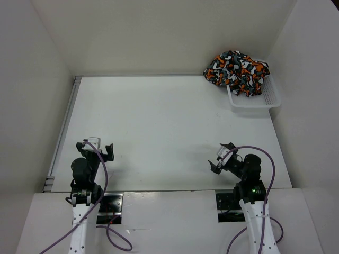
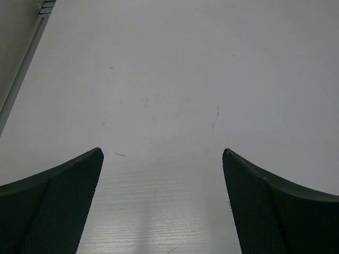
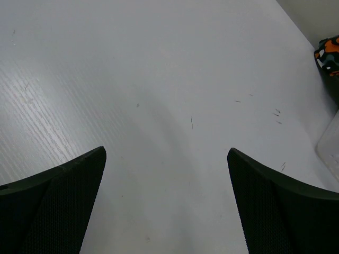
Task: Fold and stack the shorts
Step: Grab the shorts from the pile
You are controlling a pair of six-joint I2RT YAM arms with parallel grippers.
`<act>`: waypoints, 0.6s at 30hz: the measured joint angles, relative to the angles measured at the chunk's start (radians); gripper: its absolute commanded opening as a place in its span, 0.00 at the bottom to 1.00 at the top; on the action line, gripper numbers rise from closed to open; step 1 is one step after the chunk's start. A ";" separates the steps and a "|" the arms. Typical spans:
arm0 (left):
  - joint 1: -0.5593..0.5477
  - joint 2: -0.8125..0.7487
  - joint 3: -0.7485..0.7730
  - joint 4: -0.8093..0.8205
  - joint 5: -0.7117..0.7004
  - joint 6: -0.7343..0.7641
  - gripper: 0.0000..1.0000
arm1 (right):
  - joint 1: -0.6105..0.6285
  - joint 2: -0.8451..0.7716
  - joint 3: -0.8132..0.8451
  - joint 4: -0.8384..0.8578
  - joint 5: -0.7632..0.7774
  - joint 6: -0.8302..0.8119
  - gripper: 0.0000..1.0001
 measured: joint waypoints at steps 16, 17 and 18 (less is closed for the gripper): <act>-0.002 0.000 0.025 -0.084 0.510 0.000 1.00 | -0.001 0.000 -0.006 0.085 -0.154 -0.534 1.00; -0.002 0.001 0.016 -0.026 0.533 -0.002 1.00 | -0.002 0.000 -0.008 0.144 -0.166 -0.590 1.00; -0.005 0.003 0.008 0.056 0.534 -0.002 1.00 | -0.001 0.000 -0.010 0.228 -0.170 -0.605 1.00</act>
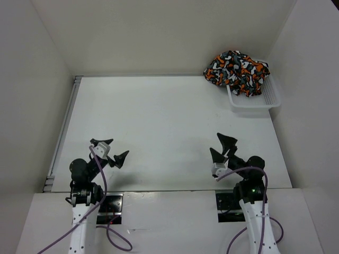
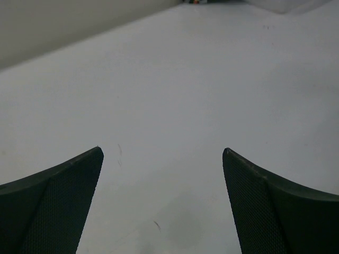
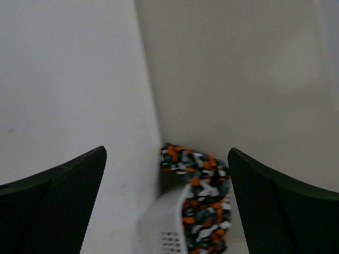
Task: Fold and stack the shorts
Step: Grab the shorts from the pile
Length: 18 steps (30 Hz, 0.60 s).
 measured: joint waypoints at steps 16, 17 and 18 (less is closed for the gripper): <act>-0.186 1.460 1.210 -0.166 -0.243 0.002 1.00 | -0.042 1.590 1.638 0.009 0.760 1.027 0.91; -0.195 1.529 1.238 -0.205 -0.249 0.002 1.00 | -0.069 1.699 1.693 -0.019 0.786 1.088 0.92; -0.202 1.583 1.252 -0.236 -0.254 0.002 1.00 | -0.090 1.786 1.719 -0.053 0.814 1.139 0.96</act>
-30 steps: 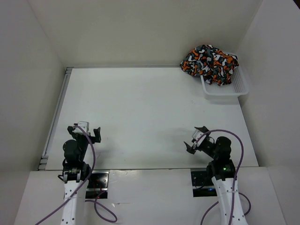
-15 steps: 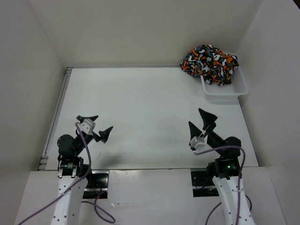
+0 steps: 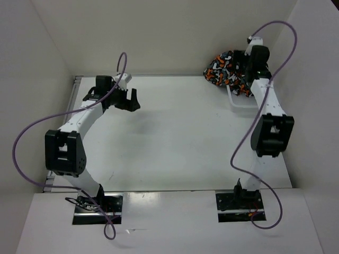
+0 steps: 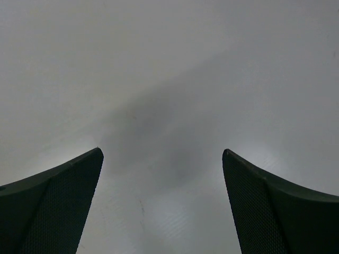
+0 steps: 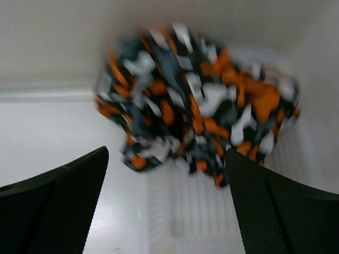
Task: Fold and stack the shorts
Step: Grab the shorts from the pile
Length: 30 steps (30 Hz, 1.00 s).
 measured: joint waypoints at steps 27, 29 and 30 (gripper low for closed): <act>-0.046 0.099 0.053 -0.144 0.016 0.000 1.00 | -0.058 0.632 0.423 -0.177 0.394 0.179 0.00; -0.046 0.099 0.053 -0.144 0.015 0.000 1.00 | -0.055 0.602 0.423 -0.201 0.388 0.171 0.00; -0.046 0.099 0.053 -0.144 0.014 0.000 1.00 | -0.052 0.575 0.423 -0.214 0.384 0.168 0.00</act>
